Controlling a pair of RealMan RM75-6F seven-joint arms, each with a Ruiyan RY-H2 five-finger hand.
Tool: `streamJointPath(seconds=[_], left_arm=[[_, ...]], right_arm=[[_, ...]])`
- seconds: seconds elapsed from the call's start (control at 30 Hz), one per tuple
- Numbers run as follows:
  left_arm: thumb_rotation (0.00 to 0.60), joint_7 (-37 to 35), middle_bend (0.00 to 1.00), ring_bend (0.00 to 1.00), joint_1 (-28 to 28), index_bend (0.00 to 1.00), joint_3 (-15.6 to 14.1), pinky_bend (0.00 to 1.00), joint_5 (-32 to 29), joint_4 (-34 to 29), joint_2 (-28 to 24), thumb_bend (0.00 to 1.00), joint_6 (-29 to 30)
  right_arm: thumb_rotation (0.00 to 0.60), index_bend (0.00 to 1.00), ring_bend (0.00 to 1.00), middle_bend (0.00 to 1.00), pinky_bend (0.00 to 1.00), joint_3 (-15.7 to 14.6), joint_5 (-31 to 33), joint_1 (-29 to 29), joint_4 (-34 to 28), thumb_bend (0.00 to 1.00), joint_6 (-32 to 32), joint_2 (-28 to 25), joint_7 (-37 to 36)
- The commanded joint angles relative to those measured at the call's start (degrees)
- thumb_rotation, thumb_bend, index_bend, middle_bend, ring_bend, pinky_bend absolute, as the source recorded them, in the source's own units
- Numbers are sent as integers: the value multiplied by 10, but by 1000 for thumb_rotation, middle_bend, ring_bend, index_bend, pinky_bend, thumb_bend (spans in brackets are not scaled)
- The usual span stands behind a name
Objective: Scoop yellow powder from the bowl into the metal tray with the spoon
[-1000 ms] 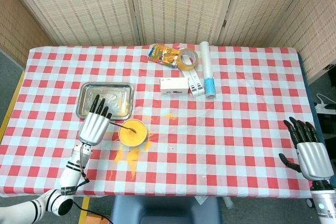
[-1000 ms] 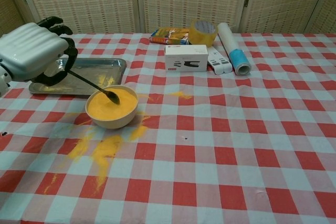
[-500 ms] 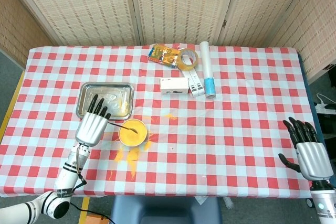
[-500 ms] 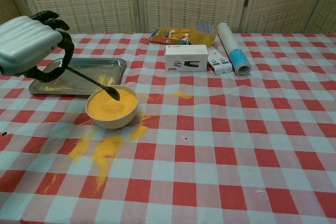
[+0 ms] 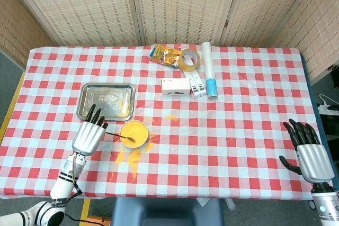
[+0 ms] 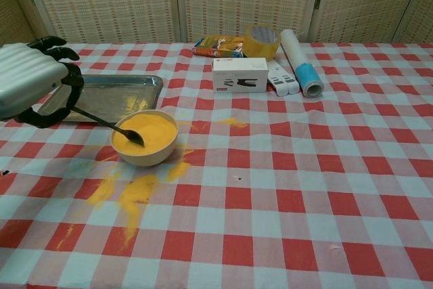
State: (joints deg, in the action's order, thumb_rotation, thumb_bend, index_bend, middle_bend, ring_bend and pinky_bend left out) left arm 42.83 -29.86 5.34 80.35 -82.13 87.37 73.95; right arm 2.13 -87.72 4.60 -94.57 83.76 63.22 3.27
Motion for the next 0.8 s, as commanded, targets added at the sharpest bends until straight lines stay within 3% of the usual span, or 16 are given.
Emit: streamJointPath(seconds=[0.03,0.43,0.8], left_arm=[[600,-9,360,116,-8,775,8,49,-7,19,10,571,-12],[600,-43,360,116,-36,775,31,49,-26,84,42,572,-46],[600,-49,360,116,-43,775,46,50,-31,72,33,570,-35]], right_arm=[[600,0,0,0,0,1,2,0,1,163,0,0,0],[600,0,0,0,0,7,17,1,4,164,-3,-1,-2],[600,0,0,0,0,8,17,0,4,163,-1,-2,-4]])
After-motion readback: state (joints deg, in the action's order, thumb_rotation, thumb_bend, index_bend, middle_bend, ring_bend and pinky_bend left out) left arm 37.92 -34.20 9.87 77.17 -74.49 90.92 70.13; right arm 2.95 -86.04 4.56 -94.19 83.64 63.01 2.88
